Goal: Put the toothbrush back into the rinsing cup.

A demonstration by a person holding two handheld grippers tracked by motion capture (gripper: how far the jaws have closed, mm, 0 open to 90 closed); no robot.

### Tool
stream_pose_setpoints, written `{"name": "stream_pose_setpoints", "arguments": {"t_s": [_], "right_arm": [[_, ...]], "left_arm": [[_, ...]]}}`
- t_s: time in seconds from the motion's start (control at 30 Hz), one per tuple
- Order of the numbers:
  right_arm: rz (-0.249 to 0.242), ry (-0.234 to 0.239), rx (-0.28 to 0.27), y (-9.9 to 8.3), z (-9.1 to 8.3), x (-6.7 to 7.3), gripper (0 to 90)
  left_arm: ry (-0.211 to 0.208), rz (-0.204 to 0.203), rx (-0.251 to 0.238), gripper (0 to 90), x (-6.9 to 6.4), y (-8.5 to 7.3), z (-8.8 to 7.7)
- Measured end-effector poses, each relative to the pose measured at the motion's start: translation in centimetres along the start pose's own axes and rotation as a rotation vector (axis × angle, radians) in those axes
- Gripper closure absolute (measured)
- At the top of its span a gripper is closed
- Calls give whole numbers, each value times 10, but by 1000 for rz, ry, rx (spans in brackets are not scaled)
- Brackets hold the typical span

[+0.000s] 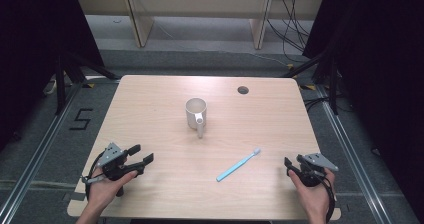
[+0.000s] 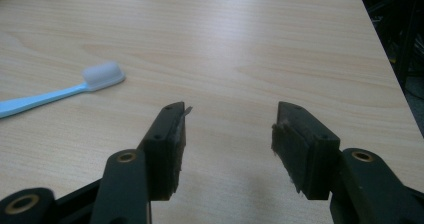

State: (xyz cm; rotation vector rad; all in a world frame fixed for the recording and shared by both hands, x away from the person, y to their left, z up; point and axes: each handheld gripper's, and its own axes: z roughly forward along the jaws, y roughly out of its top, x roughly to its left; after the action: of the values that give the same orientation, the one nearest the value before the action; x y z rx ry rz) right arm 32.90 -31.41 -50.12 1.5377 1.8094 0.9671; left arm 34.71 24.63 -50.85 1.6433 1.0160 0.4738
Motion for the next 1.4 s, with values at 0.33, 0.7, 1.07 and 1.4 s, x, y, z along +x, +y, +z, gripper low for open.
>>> {"name": "stream_pose_setpoints", "arguments": {"t_s": [0.33,0.7,1.07,1.4], "right_arm": [[-94,21,22,8,-8,-4,433],[-216,91,90,31,-11,5,421],[-610,315,421,71,-2,10,477],[-849,447,690,84,17,31,504]], "left_arm": [[-9,27,12,303,-2,2,2],[-27,68,44,306,-8,5,-5],[-35,71,44,310,-7,5,-3],[-33,76,49,310,-7,7,-4]]}}
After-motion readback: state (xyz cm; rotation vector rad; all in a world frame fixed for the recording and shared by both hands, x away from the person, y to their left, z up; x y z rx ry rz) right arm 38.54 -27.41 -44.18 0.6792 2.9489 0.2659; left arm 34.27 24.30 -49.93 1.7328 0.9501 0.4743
